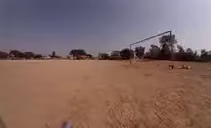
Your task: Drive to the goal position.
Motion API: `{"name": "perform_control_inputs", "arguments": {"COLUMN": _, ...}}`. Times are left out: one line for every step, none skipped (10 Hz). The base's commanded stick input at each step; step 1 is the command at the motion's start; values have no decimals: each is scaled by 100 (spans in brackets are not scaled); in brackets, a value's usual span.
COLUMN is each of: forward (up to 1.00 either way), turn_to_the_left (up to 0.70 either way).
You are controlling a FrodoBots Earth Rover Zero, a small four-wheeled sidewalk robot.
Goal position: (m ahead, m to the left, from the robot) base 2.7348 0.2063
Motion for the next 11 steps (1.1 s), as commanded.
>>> {"name": "perform_control_inputs", "arguments": {"forward": 100, "turn_to_the_left": 0}}
{"name": "perform_control_inputs", "arguments": {"forward": 100, "turn_to_the_left": 0}}
{"name": "perform_control_inputs", "arguments": {"forward": 100, "turn_to_the_left": 0}}
{"name": "perform_control_inputs", "arguments": {"forward": 100, "turn_to_the_left": 0}}
{"name": "perform_control_inputs", "arguments": {"forward": 100, "turn_to_the_left": -18}}
{"name": "perform_control_inputs", "arguments": {"forward": 100, "turn_to_the_left": -31}}
{"name": "perform_control_inputs", "arguments": {"forward": 100, "turn_to_the_left": -29}}
{"name": "perform_control_inputs", "arguments": {"forward": 100, "turn_to_the_left": -13}}
{"name": "perform_control_inputs", "arguments": {"forward": 100, "turn_to_the_left": 0}}
{"name": "perform_control_inputs", "arguments": {"forward": 100, "turn_to_the_left": 0}}
{"name": "perform_control_inputs", "arguments": {"forward": 100, "turn_to_the_left": 0}}
